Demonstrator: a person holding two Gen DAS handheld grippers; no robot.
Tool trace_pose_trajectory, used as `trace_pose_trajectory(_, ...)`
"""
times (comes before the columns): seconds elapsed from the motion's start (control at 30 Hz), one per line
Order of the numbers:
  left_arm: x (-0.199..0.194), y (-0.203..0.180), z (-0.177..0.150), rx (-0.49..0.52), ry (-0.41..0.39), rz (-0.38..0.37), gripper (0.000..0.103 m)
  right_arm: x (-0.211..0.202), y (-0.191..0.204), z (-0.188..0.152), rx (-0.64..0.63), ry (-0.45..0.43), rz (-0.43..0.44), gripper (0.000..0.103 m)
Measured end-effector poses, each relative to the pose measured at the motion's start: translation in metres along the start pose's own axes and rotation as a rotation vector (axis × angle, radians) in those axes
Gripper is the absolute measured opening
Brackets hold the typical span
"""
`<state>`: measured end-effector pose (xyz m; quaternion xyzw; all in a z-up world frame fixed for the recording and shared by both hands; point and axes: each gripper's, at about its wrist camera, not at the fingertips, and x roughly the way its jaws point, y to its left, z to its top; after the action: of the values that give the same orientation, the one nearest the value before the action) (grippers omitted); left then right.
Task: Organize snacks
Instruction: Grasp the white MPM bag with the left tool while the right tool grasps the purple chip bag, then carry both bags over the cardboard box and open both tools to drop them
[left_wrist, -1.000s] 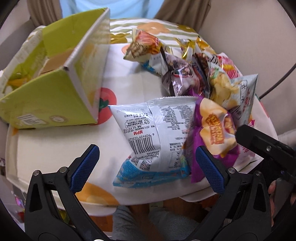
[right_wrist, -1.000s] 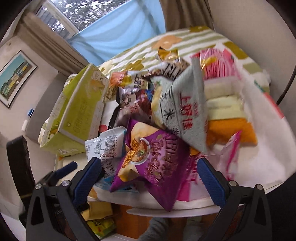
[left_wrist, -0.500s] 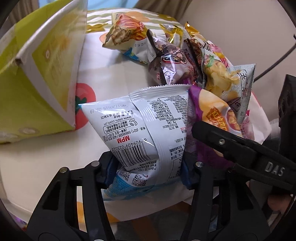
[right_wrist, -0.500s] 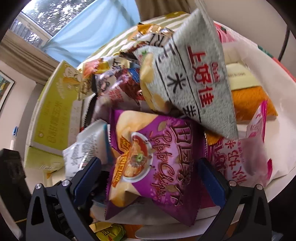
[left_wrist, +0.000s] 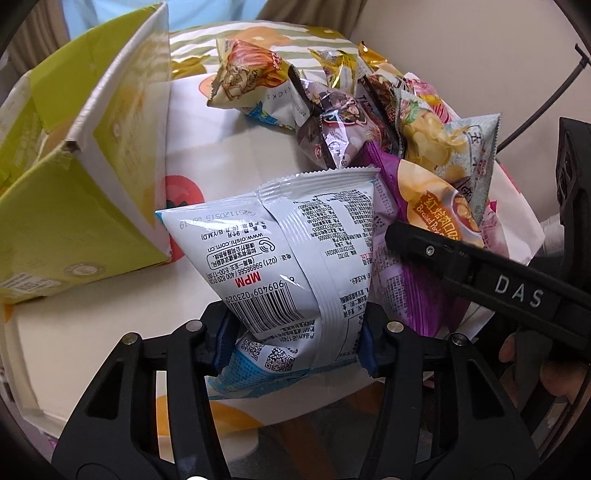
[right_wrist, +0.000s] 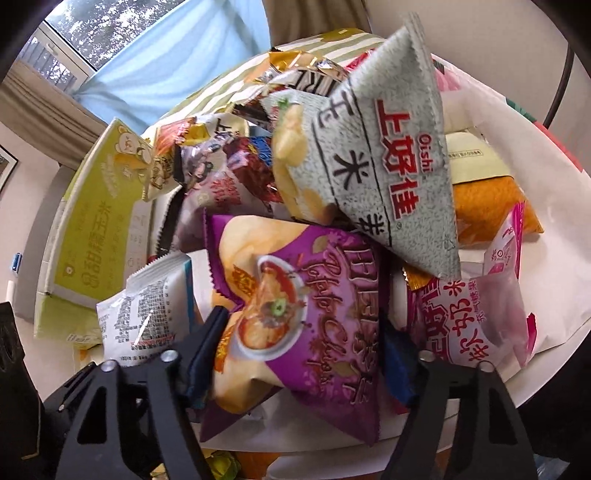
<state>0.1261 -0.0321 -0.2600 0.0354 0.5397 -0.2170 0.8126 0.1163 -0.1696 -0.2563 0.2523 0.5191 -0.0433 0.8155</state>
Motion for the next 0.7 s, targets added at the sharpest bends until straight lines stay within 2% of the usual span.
trace_pose_trajectory(0.33,-0.050,-0.009,-0.003,-0.039,-0.086,0.056,0.049,-0.024,0.008,0.005,-0.012,0.019,0.113,0.067)
trace_pose_trajectory(0.7,-0.136,0.005,0.003,-0.135,-0.246,0.129,0.049,-0.085,0.047,0.020,-0.188,-0.066,0.213,0.067)
